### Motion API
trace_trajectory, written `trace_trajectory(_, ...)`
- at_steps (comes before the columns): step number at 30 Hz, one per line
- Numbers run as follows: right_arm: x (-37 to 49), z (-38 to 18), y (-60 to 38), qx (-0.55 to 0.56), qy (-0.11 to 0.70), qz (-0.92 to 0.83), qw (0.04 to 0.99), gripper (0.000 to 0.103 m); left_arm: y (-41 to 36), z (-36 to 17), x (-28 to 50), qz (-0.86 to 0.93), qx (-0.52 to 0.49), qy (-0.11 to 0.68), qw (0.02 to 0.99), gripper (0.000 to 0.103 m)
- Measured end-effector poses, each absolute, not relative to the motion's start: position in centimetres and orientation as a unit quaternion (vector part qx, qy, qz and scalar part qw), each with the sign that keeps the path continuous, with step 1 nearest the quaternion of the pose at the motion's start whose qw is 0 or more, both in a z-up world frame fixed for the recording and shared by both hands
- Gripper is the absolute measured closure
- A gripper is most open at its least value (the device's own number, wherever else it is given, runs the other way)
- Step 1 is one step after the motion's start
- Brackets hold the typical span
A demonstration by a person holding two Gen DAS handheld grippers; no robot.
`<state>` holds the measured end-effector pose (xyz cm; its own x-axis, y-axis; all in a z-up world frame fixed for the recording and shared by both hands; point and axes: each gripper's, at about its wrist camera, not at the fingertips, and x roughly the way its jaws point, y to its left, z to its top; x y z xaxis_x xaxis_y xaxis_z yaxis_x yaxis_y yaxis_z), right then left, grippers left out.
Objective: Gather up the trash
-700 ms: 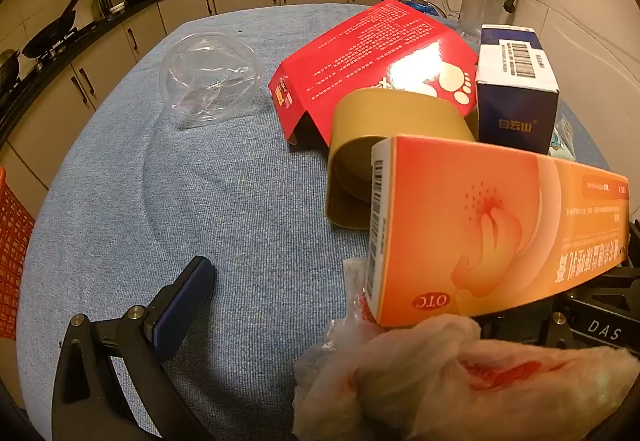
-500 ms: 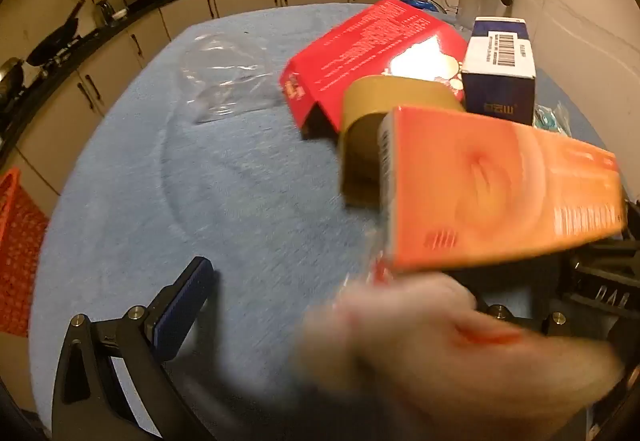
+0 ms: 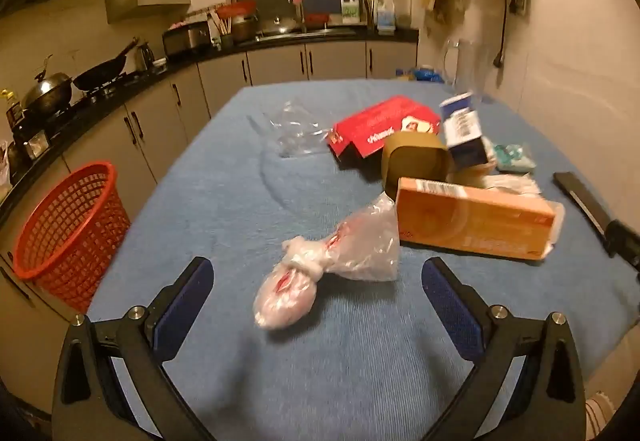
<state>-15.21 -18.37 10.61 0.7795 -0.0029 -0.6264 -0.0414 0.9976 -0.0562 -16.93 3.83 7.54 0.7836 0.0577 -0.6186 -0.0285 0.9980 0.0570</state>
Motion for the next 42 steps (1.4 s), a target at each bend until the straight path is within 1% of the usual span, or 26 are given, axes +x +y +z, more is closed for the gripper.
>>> trace_trajectory(4,-18.3,12.0,-17.2,0.008,0.313,0.035,0.949,0.0,4.0,7.9,-19.1,0.02,0.016,0.312,0.95,0.0)
trace_trajectory(7,-19.1,11.9,-16.8,0.011,0.301,0.04,0.953,0.0,4.0,7.6,-20.4,0.026,0.026,0.304,0.952,0.0)
trace_trajectory(12,-19.5,11.9,-15.7,-0.001,0.291,0.067,0.954,0.0,5.0,7.7,-21.5,0.041,0.021,0.297,0.954,0.0)
trace_trajectory(17,-19.7,11.7,-12.9,-0.006,0.301,0.119,0.946,0.0,7.7,8.1,-22.7,0.088,-0.009,0.282,0.955,0.0)
trace_trajectory(24,-20.3,11.3,-9.8,-0.019,0.303,0.158,0.94,0.0,10.2,7.3,-25.1,0.13,-0.024,0.285,0.949,0.0)
trace_trajectory(33,-22.1,11.6,-9.6,-0.022,0.301,0.179,0.937,0.0,10.9,7.8,-27.8,0.15,-0.025,0.272,0.95,0.0)
trace_trajectory(42,-23.1,12.1,-10.3,-0.011,0.298,0.184,0.937,0.0,10.5,8.5,-28.7,0.152,-0.023,0.26,0.953,0.0)
